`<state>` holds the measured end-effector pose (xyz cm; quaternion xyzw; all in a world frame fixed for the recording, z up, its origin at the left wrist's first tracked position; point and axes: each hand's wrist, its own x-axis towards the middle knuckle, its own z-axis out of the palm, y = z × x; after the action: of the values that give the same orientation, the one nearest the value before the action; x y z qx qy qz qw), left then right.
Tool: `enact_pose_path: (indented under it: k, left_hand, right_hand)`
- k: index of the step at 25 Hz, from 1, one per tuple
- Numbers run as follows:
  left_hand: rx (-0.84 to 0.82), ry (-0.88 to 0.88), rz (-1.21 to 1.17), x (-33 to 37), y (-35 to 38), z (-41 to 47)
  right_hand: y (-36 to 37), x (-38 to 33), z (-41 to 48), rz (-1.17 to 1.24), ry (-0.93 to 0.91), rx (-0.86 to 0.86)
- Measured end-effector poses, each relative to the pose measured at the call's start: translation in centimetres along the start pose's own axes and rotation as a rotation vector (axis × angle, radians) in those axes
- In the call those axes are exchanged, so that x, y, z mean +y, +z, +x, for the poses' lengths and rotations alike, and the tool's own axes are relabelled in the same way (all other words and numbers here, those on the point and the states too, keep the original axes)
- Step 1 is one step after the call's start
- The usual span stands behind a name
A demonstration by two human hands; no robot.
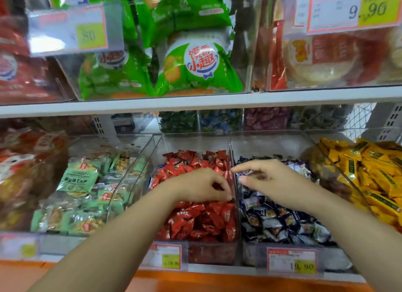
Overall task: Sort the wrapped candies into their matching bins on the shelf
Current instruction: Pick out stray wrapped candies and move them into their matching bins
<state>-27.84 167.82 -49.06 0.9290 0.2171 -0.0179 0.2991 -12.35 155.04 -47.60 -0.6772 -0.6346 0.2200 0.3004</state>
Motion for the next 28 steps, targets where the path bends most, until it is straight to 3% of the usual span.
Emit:
enact_pose_path:
  k: [3,6,9,14,18,23,28]
  left_hand:
    - [-0.075,0.039,0.178,-0.2,0.5,0.1]
    - [-0.088,-0.031,0.391,-1.2,0.1,-0.5]
    - [-0.084,-0.108,0.449,-2.4,-0.7,-1.5]
    - [-0.027,-0.16,0.367,-3.5,-1.8,-2.0]
    - [0.122,0.001,0.209,-2.3,-1.3,-0.2]
    - [-0.071,-0.069,0.394,-1.1,1.0,0.9]
    - [-0.122,-0.111,0.391,-2.4,-0.4,-0.7]
  right_hand:
    - [0.7,-0.3,0.5,-0.021,-0.026,-0.016]
    - [0.9,-0.2,0.7,-0.015,-0.014,-0.044]
    - [0.9,-0.2,0.7,0.008,-0.001,-0.062]
    - [0.7,0.0,0.6,-0.015,0.013,-0.081]
    - [0.7,-0.1,0.7,0.001,0.026,-0.08]
    - [0.6,-0.1,0.5,-0.006,0.025,-0.089]
    - [0.5,-0.1,0.5,-0.029,0.024,-0.107]
